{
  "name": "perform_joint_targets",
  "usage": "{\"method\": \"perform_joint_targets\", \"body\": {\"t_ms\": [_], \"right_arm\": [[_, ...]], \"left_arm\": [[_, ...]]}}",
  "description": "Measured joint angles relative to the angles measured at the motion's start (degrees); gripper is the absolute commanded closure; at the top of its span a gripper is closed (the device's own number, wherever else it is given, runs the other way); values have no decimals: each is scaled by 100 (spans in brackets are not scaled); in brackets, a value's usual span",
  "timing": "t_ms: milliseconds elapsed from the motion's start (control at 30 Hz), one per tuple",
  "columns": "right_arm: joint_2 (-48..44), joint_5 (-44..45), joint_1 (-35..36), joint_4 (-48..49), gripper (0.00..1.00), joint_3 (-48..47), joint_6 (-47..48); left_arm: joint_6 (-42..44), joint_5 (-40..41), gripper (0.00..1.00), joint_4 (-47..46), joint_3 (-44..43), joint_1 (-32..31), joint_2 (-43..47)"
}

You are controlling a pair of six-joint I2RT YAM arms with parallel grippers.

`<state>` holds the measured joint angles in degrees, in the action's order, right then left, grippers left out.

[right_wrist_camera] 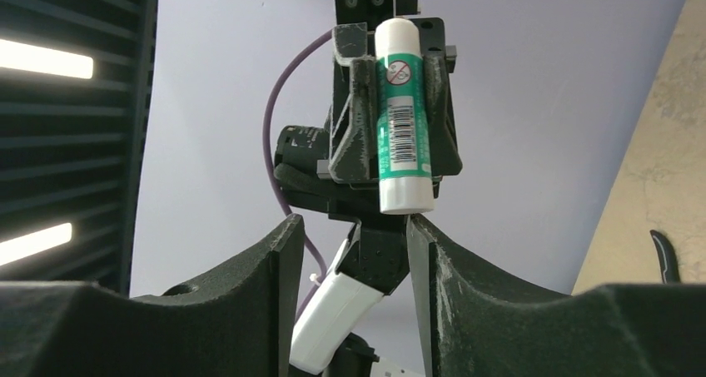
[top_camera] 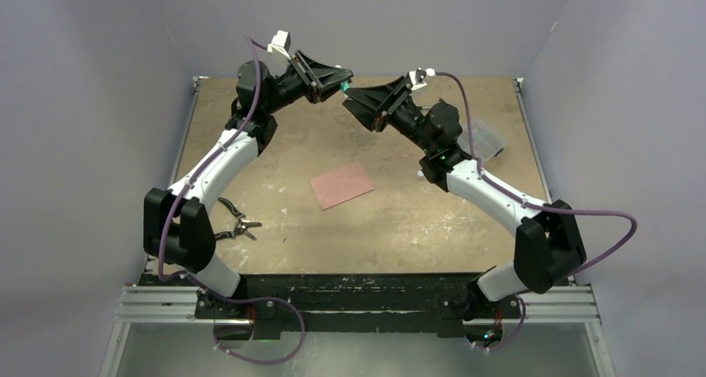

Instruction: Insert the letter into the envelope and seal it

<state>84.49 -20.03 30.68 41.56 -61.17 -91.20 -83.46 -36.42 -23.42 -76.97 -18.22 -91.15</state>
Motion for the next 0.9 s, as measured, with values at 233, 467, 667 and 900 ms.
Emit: {"method": "perform_joint_targets", "body": {"t_ms": [233,467,667,900], "right_arm": [[33,90,11,-227,49,-63,85],[68,144,11,-398,62,-105,203],[136,151,11,-479,92,-249,409],[153,214,20,-1272,100,-693,1469]], "left_arm": [[-35,4,100,-2,2,-2,42],[-142,9,100,-46,81,-2,118],[-214,46,100,-98,162,-2,140],[-192,258,100,76,188,20,181]]}}
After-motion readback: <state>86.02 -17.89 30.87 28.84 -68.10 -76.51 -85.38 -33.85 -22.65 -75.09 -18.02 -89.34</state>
